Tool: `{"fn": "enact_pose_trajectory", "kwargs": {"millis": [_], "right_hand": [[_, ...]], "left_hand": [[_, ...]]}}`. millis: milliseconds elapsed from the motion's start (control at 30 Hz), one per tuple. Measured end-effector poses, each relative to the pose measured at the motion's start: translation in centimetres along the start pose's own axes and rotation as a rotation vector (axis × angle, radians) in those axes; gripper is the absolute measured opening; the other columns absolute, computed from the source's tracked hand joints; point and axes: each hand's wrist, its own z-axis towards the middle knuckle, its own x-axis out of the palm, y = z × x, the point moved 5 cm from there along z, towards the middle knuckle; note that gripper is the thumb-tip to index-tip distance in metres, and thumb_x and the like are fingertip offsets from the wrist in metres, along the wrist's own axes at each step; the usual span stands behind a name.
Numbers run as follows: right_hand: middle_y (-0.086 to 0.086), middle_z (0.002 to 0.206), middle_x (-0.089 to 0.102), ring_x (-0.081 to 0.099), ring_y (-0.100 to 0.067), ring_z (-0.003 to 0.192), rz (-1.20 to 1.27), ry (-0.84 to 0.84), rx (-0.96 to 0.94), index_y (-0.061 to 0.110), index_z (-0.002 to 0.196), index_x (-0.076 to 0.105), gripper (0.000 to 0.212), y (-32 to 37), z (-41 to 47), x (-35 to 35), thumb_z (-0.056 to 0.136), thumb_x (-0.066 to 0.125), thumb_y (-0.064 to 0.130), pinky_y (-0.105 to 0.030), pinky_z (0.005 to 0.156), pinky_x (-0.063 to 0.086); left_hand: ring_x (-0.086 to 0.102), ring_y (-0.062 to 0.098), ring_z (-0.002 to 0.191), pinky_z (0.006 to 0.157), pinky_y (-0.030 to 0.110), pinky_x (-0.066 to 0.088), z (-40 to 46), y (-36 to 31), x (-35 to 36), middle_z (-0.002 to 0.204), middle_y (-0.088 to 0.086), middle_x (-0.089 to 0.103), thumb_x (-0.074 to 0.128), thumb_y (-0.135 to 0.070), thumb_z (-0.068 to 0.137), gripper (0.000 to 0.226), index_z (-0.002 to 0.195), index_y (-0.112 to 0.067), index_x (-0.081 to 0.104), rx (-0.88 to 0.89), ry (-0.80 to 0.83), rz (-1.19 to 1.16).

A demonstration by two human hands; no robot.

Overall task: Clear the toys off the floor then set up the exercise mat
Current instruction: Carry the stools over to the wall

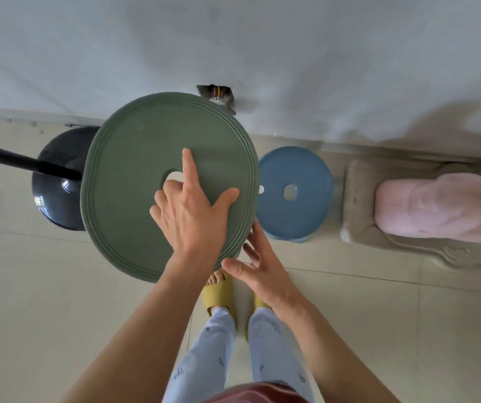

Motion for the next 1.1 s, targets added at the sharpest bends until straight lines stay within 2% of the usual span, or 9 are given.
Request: {"fn": "enact_pose_trajectory", "kwargs": {"millis": [133,200,333,467,533,733,867,967,1100], "right_hand": [[0.022,0.141,0.042,0.041,0.005,0.128,0.031,-0.105,-0.072,0.038,0.145,0.021,0.082,1.2,-2.2,-3.8,0.076,0.064,0.028,-0.011,0.078,0.045],[0.015,0.137,0.049,0.049,-0.001,0.123,0.042,-0.187,-0.129,0.031,0.144,0.027,0.075,1.1,-2.9,-6.1,0.078,0.061,0.021,-0.016,0.084,0.048],[0.013,0.125,0.059,0.057,-0.003,0.113,0.13,-0.338,-0.149,0.028,0.14,0.036,0.069,-0.1,-3.6,-10.0,0.077,0.059,0.017,-0.022,0.072,0.053],[0.014,0.116,0.064,0.061,-0.004,0.106,0.205,-0.495,-0.132,0.035,0.126,0.049,0.055,-1.5,-3.2,-13.2,0.077,0.06,0.012,-0.028,0.093,0.049],[0.004,0.12,0.062,0.061,-0.01,0.103,0.257,-0.553,-0.105,0.029,0.133,0.045,0.055,-2.1,-2.8,-14.6,0.086,0.058,0.002,-0.037,0.096,0.048],[-0.003,0.121,0.06,0.061,-0.003,0.091,0.275,-0.611,0.014,0.024,0.138,0.041,0.054,-4.1,-0.5,-17.5,0.092,0.044,-0.005,-0.02,0.075,0.054],[-0.001,0.102,0.061,0.061,-0.004,0.083,0.336,-0.631,0.095,0.026,0.128,0.045,0.05,-5.7,1.4,-18.8,0.092,0.042,-0.009,-0.014,0.058,0.053],[-0.007,0.107,0.061,0.061,-0.022,0.102,0.399,-0.666,0.182,0.017,0.133,0.045,0.048,-7.4,3.1,-19.4,0.092,0.042,-0.008,-0.023,0.07,0.052],[-0.017,0.117,0.061,0.06,-0.028,0.107,0.475,-0.77,0.27,0.007,0.132,0.048,0.044,-9.3,4.9,-19.9,0.09,0.046,-0.009,-0.023,0.068,0.052]], "left_hand": [[0.037,0.031,0.119,0.098,0.039,0.025,-1.7,-4.2,1.8,0.131,0.012,0.043,0.056,-0.05,0.085,0.086,0.149,-0.031,0.003,0.076,0.065,-0.01],[0.037,0.031,0.118,0.097,0.038,0.025,-2.4,-6.2,3.5,0.13,0.014,0.043,0.055,-0.045,0.087,0.084,0.149,-0.03,0.0,0.122,0.117,-0.005],[0.038,0.031,0.118,0.098,0.039,0.027,-3.3,-9.1,7.5,0.128,0.015,0.043,0.053,-0.036,0.091,0.081,0.149,-0.027,-0.003,0.197,0.22,0.008],[0.038,0.032,0.121,0.1,0.038,0.029,-3.2,-10.7,11.4,0.131,0.015,0.042,0.052,-0.022,0.092,0.08,0.149,-0.024,-0.004,0.254,0.313,0.027],[0.038,0.033,0.122,0.101,0.038,0.03,-3.0,-11.1,13.3,0.131,0.016,0.042,0.053,-0.016,0.091,0.083,0.149,-0.022,-0.006,0.269,0.369,0.037],[0.042,0.036,0.122,0.1,0.039,0.034,-1.5,-11.2,17.8,0.13,0.019,0.044,0.053,-0.008,0.086,0.088,0.149,-0.017,-0.008,0.27,0.492,0.093],[0.043,0.037,0.121,0.101,0.042,0.036,0.0,-11.0,20.6,0.129,0.02,0.044,0.051,-0.006,0.084,0.088,0.149,-0.018,-0.008,0.288,0.549,0.105],[0.04,0.037,0.124,0.101,0.042,0.036,0.9,-10.7,22.7,0.132,0.019,0.041,0.051,-0.007,0.083,0.089,0.149,-0.023,-0.007,0.273,0.608,0.11],[0.034,0.036,0.127,0.103,0.041,0.033,1.4,-9.9,25.2,0.136,0.018,0.035,0.053,-0.009,0.082,0.091,0.149,-0.029,-0.007,0.247,0.648,0.087]]}}
